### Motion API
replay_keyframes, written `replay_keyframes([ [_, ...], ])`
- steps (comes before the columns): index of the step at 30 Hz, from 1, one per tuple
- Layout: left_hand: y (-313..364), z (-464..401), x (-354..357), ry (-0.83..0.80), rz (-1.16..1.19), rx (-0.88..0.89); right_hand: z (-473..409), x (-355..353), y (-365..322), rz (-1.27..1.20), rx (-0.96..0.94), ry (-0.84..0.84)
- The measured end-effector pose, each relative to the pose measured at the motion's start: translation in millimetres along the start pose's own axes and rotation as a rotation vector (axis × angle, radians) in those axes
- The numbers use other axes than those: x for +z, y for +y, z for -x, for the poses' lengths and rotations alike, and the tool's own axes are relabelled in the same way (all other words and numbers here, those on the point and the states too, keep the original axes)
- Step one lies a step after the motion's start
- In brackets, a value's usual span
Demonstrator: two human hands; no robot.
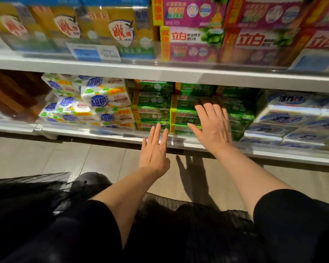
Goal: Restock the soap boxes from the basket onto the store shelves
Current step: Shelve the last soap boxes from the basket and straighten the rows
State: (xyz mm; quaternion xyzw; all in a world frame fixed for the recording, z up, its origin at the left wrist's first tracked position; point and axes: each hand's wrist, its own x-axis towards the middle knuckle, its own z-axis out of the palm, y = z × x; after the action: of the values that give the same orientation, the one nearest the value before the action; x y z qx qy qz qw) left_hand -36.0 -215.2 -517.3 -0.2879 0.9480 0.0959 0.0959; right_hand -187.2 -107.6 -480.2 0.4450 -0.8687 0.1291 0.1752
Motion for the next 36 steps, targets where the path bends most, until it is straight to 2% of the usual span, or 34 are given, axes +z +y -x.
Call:
replay_keyframes([
  [4, -6, 6, -8, 0.160, 0.003, -0.029, -14, 2, -18, -0.007, 0.093, -0.096],
  [10, -36, 13, -27, 0.224, -0.030, -0.060, -15, 5, -26, 0.029, 0.114, -0.043],
  [13, -49, 17, -32, 0.338, 0.035, -0.100, -21, 8, -47, 0.020, -0.048, -0.016],
  [16, -62, 22, -37, 0.494, 0.138, -0.183, -41, 7, -80, -0.053, -0.157, -0.147],
  [19, -79, 27, -40, 0.446, 0.215, -0.260, -59, 5, -98, -0.097, -0.073, -0.265],
  [29, -113, 31, -44, 0.173, 0.212, -0.184, -55, 4, -106, 0.023, -0.009, -0.288],
  [33, -123, 37, -53, 0.167, 0.244, -0.160, -35, 0, -113, 0.056, -0.082, -0.269],
  [36, -131, 45, -71, 0.231, 0.329, -0.177, -25, -14, -122, 0.039, -0.056, -0.294],
])
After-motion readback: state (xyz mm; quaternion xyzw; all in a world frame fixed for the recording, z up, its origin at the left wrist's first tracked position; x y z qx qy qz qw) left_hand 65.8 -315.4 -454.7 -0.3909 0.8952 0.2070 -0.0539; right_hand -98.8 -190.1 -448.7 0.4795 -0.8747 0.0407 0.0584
